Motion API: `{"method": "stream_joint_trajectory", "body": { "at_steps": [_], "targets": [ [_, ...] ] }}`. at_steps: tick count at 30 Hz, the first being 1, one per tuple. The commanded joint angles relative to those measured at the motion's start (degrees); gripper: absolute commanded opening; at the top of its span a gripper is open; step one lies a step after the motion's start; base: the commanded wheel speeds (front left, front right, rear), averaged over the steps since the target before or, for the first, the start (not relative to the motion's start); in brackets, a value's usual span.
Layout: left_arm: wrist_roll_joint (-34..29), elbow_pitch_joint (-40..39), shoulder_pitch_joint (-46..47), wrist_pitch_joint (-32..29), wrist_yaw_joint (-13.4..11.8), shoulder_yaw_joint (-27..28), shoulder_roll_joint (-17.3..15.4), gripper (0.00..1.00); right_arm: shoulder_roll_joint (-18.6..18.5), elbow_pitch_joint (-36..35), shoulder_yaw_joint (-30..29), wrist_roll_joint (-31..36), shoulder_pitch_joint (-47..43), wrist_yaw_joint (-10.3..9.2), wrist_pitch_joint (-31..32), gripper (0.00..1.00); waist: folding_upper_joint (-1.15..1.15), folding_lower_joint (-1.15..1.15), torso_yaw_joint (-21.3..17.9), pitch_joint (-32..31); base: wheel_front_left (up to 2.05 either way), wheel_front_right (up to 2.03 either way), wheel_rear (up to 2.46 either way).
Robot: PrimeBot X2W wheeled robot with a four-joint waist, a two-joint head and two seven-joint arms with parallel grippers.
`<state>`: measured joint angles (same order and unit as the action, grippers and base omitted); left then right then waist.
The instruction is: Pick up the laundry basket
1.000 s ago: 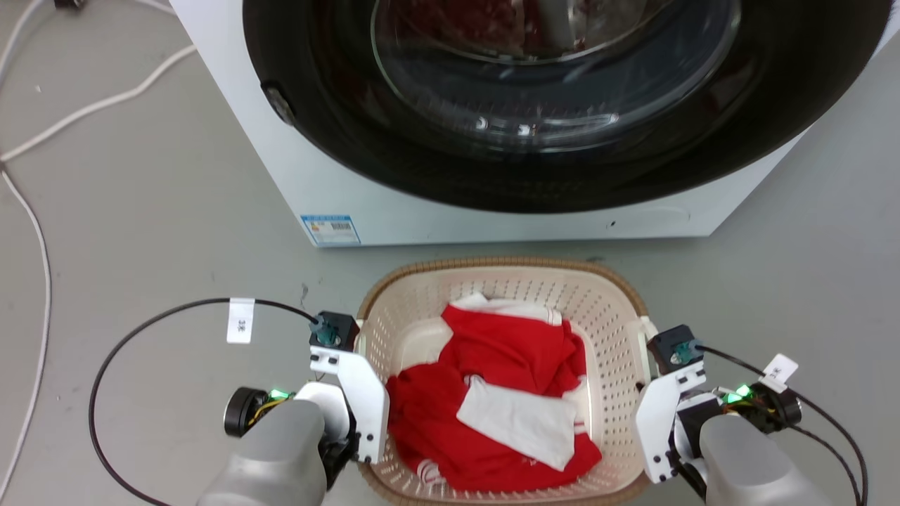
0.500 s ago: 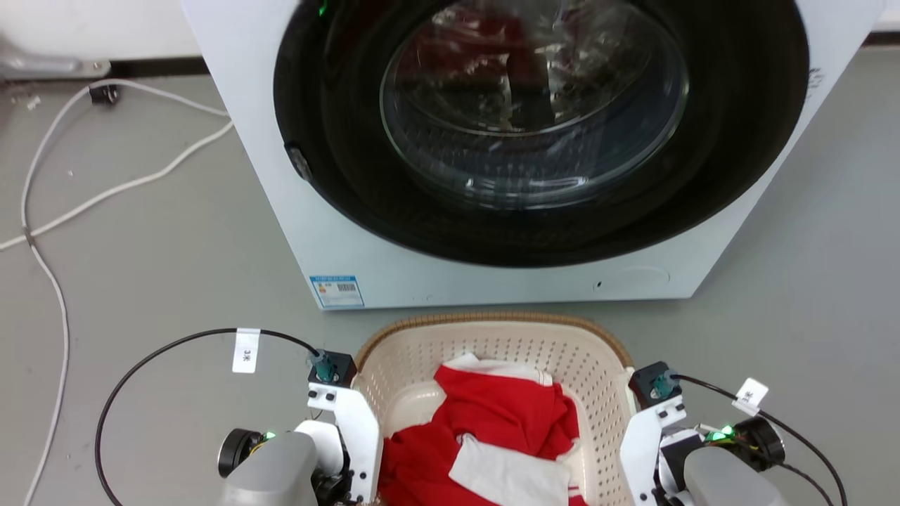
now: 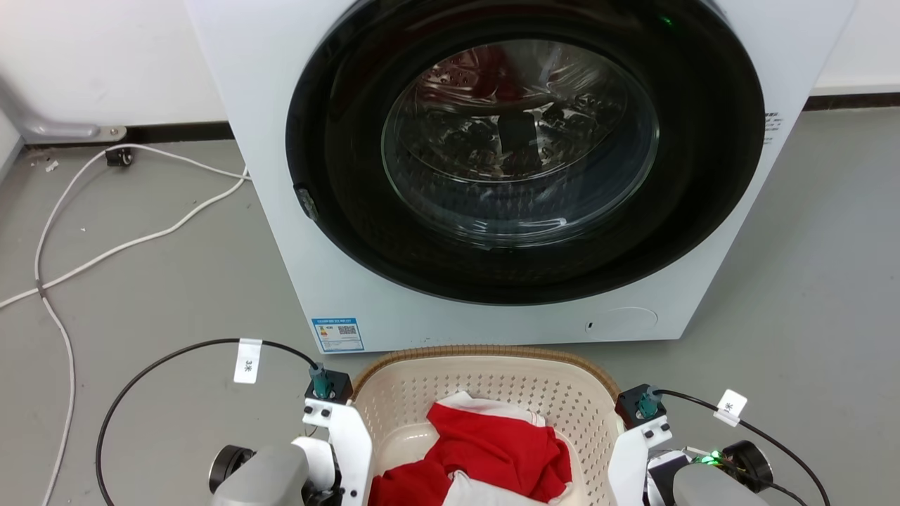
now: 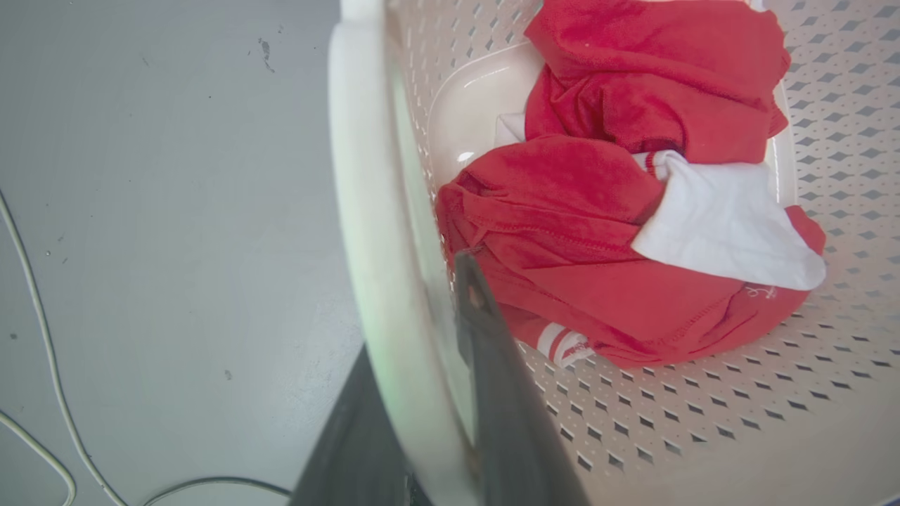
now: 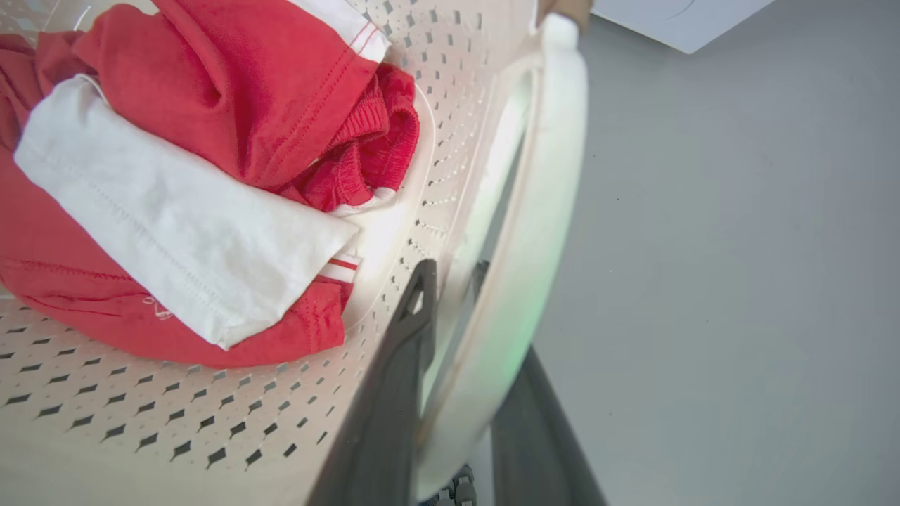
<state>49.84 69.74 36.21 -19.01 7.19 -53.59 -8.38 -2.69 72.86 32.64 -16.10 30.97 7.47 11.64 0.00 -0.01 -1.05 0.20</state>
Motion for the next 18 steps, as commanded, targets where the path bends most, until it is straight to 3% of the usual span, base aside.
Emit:
{"method": "stream_joint_trajectory", "body": {
  "at_steps": [1,18],
  "targets": [
    [0.3,-0.6,-0.3,0.3,0.4,-0.6,-0.5,0.00,-0.4,0.3,1.3,-0.6,-1.0,0.06,0.7,0.00,0.00,0.01,-0.2,-0.6,0.00,0.00,0.00],
    [2.7,0.3,0.1,1.5,0.4,-3.2,-0.9,0.00,-1.4,0.7,6.7,-5.6,-0.2,0.08,0.4,0.00,0.00,0.01,-0.6,-1.7,0.00,0.00,0.00]
  ]
}}
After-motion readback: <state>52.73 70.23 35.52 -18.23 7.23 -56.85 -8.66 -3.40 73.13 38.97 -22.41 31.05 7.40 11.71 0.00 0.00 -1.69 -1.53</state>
